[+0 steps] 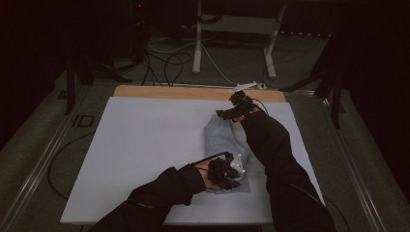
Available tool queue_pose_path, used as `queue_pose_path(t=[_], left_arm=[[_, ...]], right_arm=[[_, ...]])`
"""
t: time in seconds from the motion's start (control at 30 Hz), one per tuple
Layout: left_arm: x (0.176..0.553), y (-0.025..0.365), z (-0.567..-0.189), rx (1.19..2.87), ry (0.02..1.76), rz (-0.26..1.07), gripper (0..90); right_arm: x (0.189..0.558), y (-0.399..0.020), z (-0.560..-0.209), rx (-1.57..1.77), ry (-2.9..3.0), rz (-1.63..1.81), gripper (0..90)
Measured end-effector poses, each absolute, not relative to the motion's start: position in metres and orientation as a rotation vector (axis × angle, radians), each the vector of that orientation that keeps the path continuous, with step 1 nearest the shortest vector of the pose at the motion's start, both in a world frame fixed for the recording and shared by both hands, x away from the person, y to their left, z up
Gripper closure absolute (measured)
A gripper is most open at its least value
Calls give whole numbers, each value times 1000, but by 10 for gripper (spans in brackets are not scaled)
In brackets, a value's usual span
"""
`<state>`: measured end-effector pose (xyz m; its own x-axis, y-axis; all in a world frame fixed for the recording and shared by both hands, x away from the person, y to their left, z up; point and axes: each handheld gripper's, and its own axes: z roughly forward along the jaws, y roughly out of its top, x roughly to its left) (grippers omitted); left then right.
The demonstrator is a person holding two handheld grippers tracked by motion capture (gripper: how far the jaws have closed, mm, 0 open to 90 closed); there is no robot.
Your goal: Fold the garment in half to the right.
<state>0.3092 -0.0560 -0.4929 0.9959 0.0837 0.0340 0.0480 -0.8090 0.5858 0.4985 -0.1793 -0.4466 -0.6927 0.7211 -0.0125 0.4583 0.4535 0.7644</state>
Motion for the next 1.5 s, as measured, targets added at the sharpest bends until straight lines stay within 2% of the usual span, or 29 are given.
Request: queue_pose_path(t=[0.23, 0.67, 0.87, 0.97, 1.03, 1.1, 1.17, 1.4, 1.5], left_arm=[[306, -55, -486, 2493, 58, 26, 509], [305, -45, -466, 2460, 35, -6, 444], [306, -34, -458, 2446, 28, -22, 387], [306, -26, -455, 2446, 17, -48, 332], [307, -20, -453, 2432, 20, -76, 218], [307, -15, -452, 2424, 32, -74, 217], [307, -8, -449, 2406, 38, -69, 170], [310, 17, -445, 2370, 82, -38, 105], [310, 29, -445, 2353, 103, -14, 51]], right_arm=[[490, -189, -440, 1027, 2324, 1191, 100], [482, -184, -429, 990, 2340, 1226, 100], [479, -182, -427, 975, 2338, 1248, 101], [476, -182, -427, 967, 2333, 1242, 100], [474, -183, -426, 965, 2333, 1264, 101], [473, -183, -426, 961, 2335, 1268, 101], [470, -184, -425, 955, 2335, 1284, 101], [462, -186, -422, 921, 2334, 1300, 100], [460, -186, -422, 904, 2344, 1290, 101]])
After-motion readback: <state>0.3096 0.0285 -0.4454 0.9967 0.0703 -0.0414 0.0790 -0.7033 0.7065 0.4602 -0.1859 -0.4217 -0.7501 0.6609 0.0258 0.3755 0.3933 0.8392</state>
